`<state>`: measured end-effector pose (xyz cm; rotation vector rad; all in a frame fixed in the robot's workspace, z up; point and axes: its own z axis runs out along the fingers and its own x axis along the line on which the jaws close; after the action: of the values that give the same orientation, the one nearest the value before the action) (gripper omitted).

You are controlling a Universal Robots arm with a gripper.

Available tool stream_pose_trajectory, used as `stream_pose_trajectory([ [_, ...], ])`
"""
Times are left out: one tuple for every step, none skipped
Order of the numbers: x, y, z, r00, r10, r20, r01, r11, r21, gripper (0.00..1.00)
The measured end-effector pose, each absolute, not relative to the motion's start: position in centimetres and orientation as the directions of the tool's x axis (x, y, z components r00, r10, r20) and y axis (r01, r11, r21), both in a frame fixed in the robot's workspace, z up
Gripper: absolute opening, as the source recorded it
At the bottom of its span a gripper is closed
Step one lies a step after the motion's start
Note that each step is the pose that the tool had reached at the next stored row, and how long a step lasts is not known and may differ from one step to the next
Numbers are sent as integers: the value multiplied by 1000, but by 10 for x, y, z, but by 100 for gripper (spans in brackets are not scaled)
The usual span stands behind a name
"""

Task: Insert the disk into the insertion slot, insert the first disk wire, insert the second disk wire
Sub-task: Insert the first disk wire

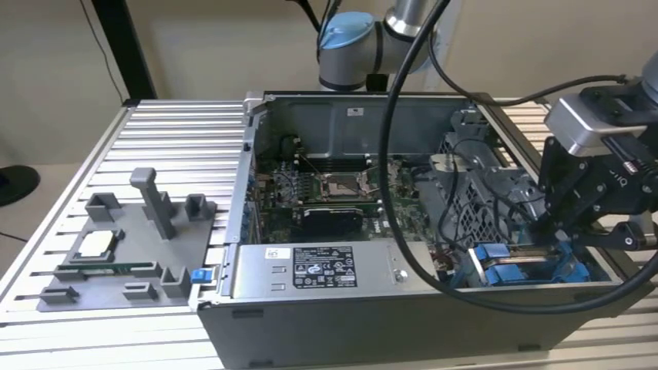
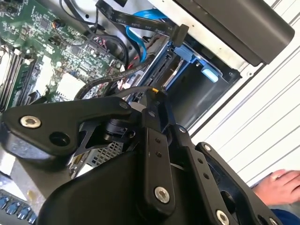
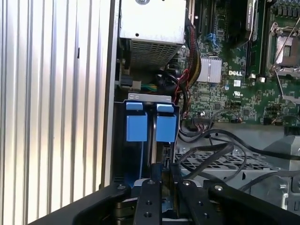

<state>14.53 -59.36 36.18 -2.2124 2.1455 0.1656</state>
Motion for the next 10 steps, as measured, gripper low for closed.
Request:
stream_pose_trajectory([
  [145, -594, 361, 26, -993, -113, -999, -30, 35, 0],
  [145, -593, 361, 23, -994, -109, -999, -27, 35, 0],
  [145, -593, 360, 20, -994, -106, -999, -24, 35, 0],
  [146, -593, 359, 17, -994, -104, -999, -20, 35, 0],
  [146, -593, 358, 14, -995, -104, -999, -18, 35, 0],
  [146, -593, 357, 12, -995, -103, -999, -16, 35, 0],
  [146, -593, 356, 11, -995, -103, -999, -15, 35, 0],
  [147, -592, 355, 10, -995, -103, -999, -14, 35, 0],
  [147, -592, 355, 10, -995, -103, -999, -14, 33, 0],
  [147, -592, 354, 10, -995, -103, -999, -13, 31, 0],
])
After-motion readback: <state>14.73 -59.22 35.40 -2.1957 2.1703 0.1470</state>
